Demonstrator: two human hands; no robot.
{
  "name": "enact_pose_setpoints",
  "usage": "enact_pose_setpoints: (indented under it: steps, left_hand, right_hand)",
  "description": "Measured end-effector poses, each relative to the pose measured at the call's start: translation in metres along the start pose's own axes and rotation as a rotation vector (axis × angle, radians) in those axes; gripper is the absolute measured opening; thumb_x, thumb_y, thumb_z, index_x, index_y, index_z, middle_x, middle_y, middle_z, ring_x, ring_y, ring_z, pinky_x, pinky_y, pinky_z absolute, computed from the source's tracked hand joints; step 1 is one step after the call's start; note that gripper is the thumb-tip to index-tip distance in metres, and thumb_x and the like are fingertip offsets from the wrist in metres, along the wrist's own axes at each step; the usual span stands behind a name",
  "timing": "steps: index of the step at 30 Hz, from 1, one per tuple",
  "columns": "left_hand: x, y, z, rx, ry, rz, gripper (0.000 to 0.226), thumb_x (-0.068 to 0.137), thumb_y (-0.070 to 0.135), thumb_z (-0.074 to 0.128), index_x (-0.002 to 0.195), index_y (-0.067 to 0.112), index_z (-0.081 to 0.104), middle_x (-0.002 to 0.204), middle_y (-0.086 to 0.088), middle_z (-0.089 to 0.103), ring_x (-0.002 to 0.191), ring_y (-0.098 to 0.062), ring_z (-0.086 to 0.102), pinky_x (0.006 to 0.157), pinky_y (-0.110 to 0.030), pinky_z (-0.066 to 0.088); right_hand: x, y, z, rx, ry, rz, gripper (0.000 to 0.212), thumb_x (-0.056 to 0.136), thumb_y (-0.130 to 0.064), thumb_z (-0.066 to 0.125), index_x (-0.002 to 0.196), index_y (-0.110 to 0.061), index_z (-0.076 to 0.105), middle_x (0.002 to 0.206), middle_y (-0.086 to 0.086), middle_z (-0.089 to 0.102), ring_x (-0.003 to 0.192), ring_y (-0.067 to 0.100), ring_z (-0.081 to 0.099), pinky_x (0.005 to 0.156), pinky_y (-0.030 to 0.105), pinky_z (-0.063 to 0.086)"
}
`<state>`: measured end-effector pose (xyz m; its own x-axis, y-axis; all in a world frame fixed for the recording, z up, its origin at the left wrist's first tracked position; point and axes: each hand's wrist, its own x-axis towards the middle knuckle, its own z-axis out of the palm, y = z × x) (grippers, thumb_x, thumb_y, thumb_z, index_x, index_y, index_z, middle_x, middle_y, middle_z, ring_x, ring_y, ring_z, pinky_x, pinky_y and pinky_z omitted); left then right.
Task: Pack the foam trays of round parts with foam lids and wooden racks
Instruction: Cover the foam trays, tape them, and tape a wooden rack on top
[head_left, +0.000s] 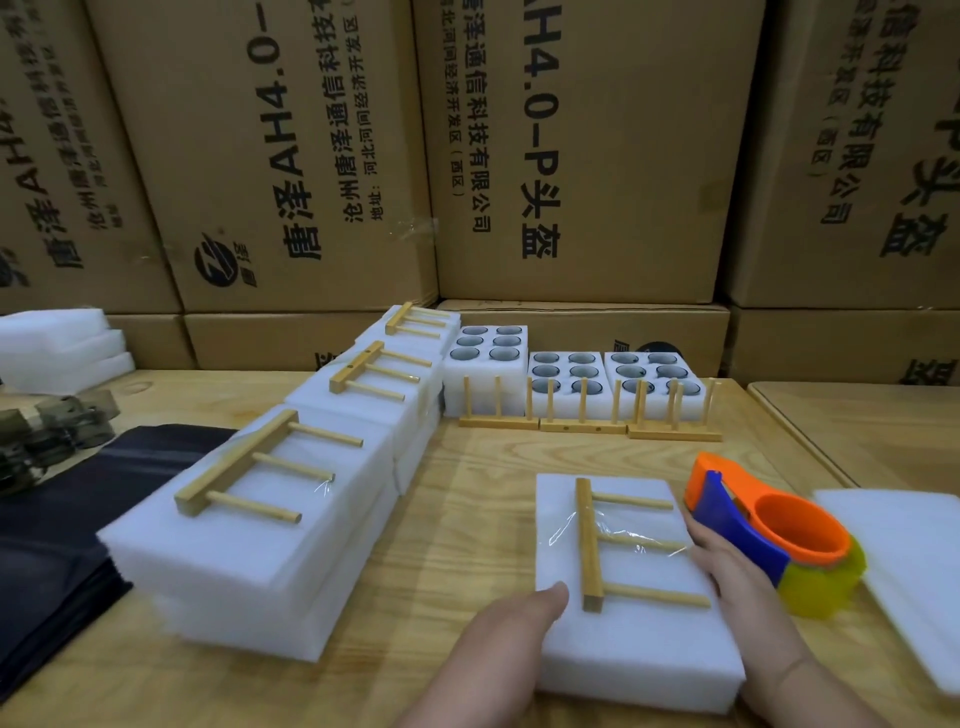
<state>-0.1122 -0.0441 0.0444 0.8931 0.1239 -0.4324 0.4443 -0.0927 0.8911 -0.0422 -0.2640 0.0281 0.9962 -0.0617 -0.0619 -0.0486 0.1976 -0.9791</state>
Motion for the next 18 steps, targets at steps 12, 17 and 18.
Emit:
enact_pose_setpoints:
  steps: [12, 17, 18]
  left_hand:
    - [-0.022, 0.014, 0.013, -0.811, 0.031, -0.079, 0.06, 0.083, 0.053, 0.068, 0.129, 0.016, 0.056, 0.11, -0.019, 0.069, 0.073, -0.024, 0.066, 0.055, -0.028, 0.035]
    - [-0.023, 0.02, 0.027, -0.94, -0.123, -0.033, 0.085, 0.059, 0.067, 0.064, 0.12, 0.008, 0.074, 0.091, -0.008, 0.076, 0.081, -0.023, 0.063, 0.063, -0.03, 0.042]
    - [-0.024, 0.02, 0.032, -0.942, -0.126, -0.006, 0.081, 0.059, 0.063, 0.068, 0.121, 0.012, 0.073, 0.095, -0.007, 0.078, 0.088, -0.025, 0.068, 0.065, -0.031, 0.05]
  right_hand:
    - [0.023, 0.017, -0.015, -0.048, 0.101, -0.032, 0.035, 0.09, -0.002, 0.057, 0.115, -0.016, 0.076, 0.113, 0.002, 0.076, 0.105, 0.018, 0.07, 0.095, 0.041, 0.058]
    - [0.018, 0.018, -0.009, -0.176, 0.139, -0.136, 0.028, 0.096, 0.0, 0.054, 0.1, -0.02, 0.073, 0.098, -0.008, 0.072, 0.095, 0.015, 0.065, 0.071, 0.021, 0.053]
    - [0.018, 0.02, -0.007, -0.19, 0.173, -0.153, 0.032, 0.092, 0.004, 0.054, 0.095, -0.021, 0.075, 0.096, -0.01, 0.074, 0.097, 0.014, 0.066, 0.07, 0.019, 0.053]
